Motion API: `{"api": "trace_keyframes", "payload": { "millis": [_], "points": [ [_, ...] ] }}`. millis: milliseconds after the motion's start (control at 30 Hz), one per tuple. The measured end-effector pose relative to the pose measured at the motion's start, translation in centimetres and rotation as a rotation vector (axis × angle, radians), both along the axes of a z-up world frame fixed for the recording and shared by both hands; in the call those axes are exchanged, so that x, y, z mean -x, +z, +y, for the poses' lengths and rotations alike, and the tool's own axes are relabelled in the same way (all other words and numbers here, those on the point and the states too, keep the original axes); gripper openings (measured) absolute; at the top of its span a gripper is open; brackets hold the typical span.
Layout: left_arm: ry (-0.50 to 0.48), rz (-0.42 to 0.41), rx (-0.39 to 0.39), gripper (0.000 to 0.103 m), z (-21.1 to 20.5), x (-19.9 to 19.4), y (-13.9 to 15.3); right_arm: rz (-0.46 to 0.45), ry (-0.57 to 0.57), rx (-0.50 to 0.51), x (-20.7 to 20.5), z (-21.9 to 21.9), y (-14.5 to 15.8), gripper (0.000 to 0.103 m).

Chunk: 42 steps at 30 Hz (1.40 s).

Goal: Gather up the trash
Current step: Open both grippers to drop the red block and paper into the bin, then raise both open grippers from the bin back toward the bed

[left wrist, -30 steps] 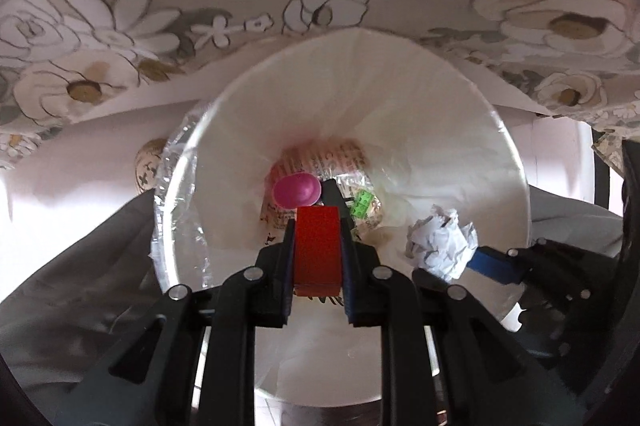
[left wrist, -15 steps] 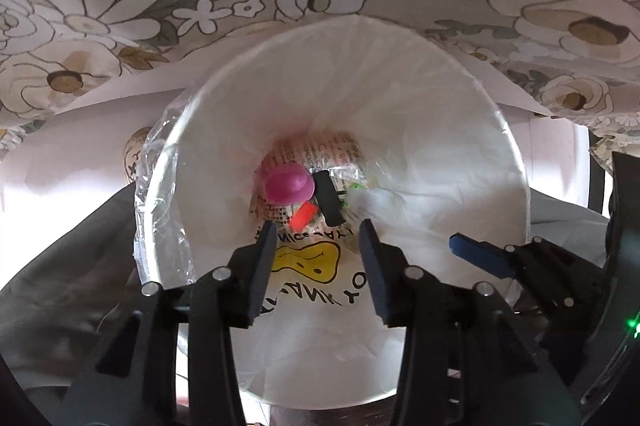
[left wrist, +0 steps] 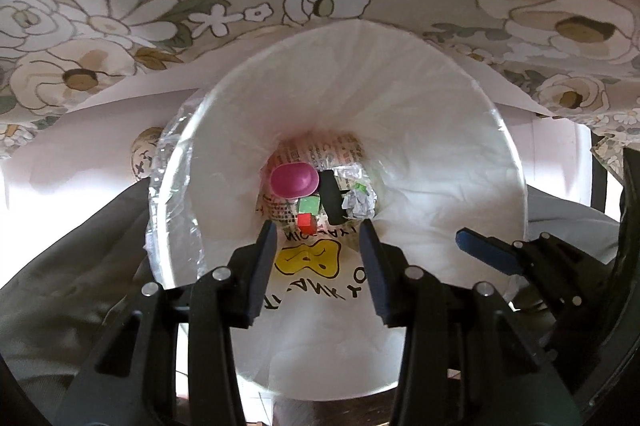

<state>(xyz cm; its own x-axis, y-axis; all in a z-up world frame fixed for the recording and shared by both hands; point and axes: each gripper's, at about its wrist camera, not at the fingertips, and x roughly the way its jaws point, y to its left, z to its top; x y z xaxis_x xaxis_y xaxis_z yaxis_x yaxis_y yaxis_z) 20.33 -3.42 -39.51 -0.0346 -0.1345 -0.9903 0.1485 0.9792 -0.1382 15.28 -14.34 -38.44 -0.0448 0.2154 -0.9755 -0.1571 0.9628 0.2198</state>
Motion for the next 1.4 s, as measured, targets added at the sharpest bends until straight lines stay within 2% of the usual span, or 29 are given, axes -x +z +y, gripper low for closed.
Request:
{"api": "trace_keyframes", "payload": {
  "millis": [267, 467, 633, 733, 767, 867, 1000, 1033, 1067, 1133, 1233, 1400],
  "points": [
    [-0.028, -0.117, -0.022, 0.044, 0.0, 1.1, 4.9, -0.059, 0.004, -0.013, 0.5, 0.5, 2.9, 0.060],
    [-0.022, -0.189, -0.021, 0.044, 0.8, 1.9, 9.1, -0.138, 0.011, -0.019, 1.1, 0.4, 6.7, 0.060],
    [-0.005, -0.299, -0.022, 0.044, 2.0, 2.5, 14.4, -0.235, 0.046, -0.033, 1.8, 0.4, 11.5, 0.060],
    [0.000, -0.369, -0.036, 0.044, 2.8, 2.9, 17.5, -0.272, 0.058, -0.041, 2.0, 0.3, 12.8, 0.060],
    [-0.001, -0.393, -0.037, 0.044, 3.0, 3.0, 18.6, -0.315, 0.072, -0.051, 2.2, 0.1, 14.9, 0.060],
    [0.006, -0.453, -0.036, 0.044, 3.7, 3.3, 21.3, -0.363, 0.081, -0.060, 2.5, -0.3, 16.9, 0.060],
    [0.013, -0.534, -0.032, 0.044, 4.5, 3.4, 25.7, -0.447, 0.089, -0.086, 3.0, -0.9, 21.2, 0.060],
    [0.008, -0.551, -0.036, 0.044, 4.6, 3.4, 26.5, -0.455, 0.090, -0.089, 3.1, -0.9, 21.7, 0.060],
    [0.005, -0.583, -0.050, 0.044, 4.8, 3.4, 27.8, -0.494, 0.092, -0.097, 3.2, -1.1, 23.6, 0.060],
    [0.002, -0.623, -0.060, 0.044, 5.2, 3.3, 29.6, -0.515, 0.095, -0.100, 3.2, -1.3, 24.7, 0.060],
    [0.013, -0.667, -0.055, 0.044, 5.8, 2.9, 32.2, -0.595, 0.106, -0.093, 3.2, -1.5, 28.2, 0.060],
    [0.019, -0.726, -0.051, 0.046, 6.9, 1.8, 35.7, -0.670, 0.114, -0.103, 2.8, -1.8, 31.6, 0.062]
  ]
}}
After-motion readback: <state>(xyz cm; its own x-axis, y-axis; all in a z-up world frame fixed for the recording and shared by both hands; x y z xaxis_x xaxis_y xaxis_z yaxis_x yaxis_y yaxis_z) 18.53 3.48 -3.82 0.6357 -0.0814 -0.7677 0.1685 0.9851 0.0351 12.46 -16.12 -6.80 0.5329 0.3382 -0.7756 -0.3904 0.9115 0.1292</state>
